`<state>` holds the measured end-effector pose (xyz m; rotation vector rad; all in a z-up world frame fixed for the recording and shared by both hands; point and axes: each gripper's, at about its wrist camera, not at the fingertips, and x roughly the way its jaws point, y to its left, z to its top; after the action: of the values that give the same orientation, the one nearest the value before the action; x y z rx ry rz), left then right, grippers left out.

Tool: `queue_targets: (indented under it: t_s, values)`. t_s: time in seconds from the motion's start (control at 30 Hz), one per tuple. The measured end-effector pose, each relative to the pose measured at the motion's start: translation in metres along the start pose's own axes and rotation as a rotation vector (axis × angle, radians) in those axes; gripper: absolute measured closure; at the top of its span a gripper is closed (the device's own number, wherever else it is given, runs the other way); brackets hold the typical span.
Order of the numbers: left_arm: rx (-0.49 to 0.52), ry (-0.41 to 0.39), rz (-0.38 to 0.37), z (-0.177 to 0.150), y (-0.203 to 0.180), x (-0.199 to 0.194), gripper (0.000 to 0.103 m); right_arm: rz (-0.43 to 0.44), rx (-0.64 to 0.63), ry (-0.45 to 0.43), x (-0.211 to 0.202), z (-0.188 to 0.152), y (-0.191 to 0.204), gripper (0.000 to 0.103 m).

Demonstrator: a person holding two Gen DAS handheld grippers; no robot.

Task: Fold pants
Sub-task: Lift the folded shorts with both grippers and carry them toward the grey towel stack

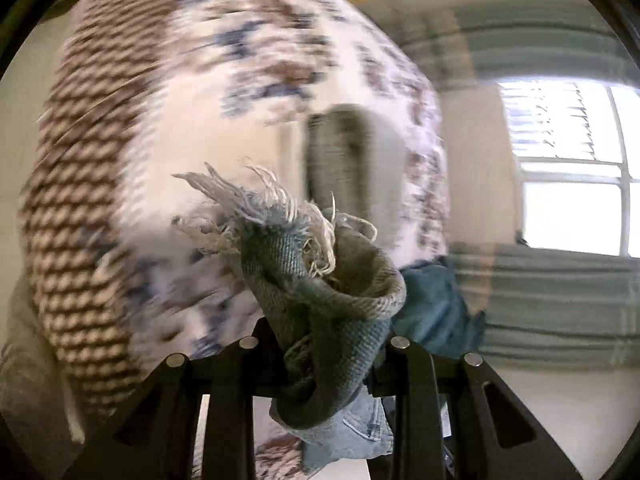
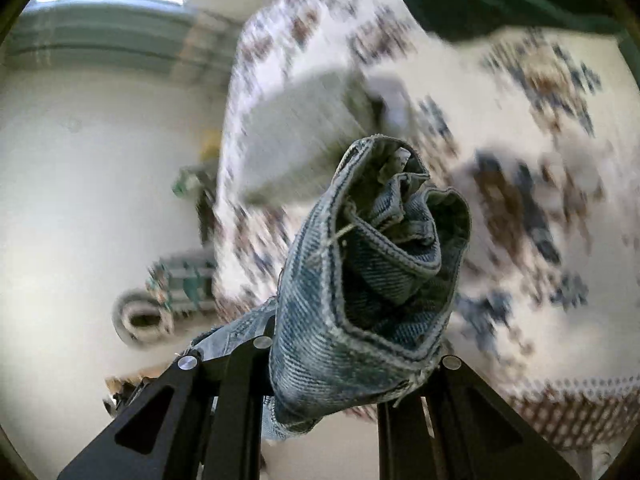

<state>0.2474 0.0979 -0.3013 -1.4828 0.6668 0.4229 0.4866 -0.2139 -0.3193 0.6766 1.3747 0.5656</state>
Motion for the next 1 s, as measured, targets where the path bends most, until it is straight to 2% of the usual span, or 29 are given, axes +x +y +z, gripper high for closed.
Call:
queue_targets:
  t_s: [0.13, 0.23, 0.33, 0.43, 0.47, 0.53, 0.67, 0.73, 0.83, 1.0]
  values:
    - [0.081, 0.054, -0.101, 0.068, -0.089, 0.033, 0.079, 0.053, 0.025, -0.146, -0.002, 0.063, 0.072, 0.088]
    - [0.158, 0.091, -0.169, 0.128, -0.16, 0.07, 0.079, 0.091, 0.038, -0.257, 0.011, 0.112, 0.118, 0.088]
    - [0.23, 0.108, -0.203, 0.175, -0.209, 0.108, 0.079, 0.104, 0.045, -0.34, 0.041, 0.157, 0.147, 0.088]
    - [0.276, 0.141, -0.219, 0.217, -0.233, 0.162, 0.079, 0.098, 0.079, -0.384, 0.086, 0.19, 0.146, 0.088]
    - [0.283, 0.162, -0.216, 0.228, -0.23, 0.182, 0.079, 0.103, 0.106, -0.391, 0.107, 0.197, 0.136, 0.088]
    - [0.299, 0.185, -0.166, 0.247, -0.215, 0.218, 0.079, 0.105, 0.15, -0.384, 0.142, 0.199, 0.114, 0.088]
    - [0.267, 0.25, -0.064, 0.264, -0.162, 0.273, 0.079, 0.024, 0.202, -0.308, 0.214, 0.182, 0.053, 0.088]
    - [0.242, 0.27, -0.027, 0.265, -0.132, 0.282, 0.079, -0.007, 0.218, -0.283, 0.231, 0.167, 0.032, 0.088]
    - [0.245, 0.286, 0.011, 0.258, -0.102, 0.28, 0.079, -0.006, 0.238, -0.285, 0.234, 0.151, 0.018, 0.088]
    - [0.281, 0.307, 0.045, 0.252, -0.081, 0.269, 0.078, -0.049, 0.194, -0.247, 0.231, 0.144, 0.019, 0.086]
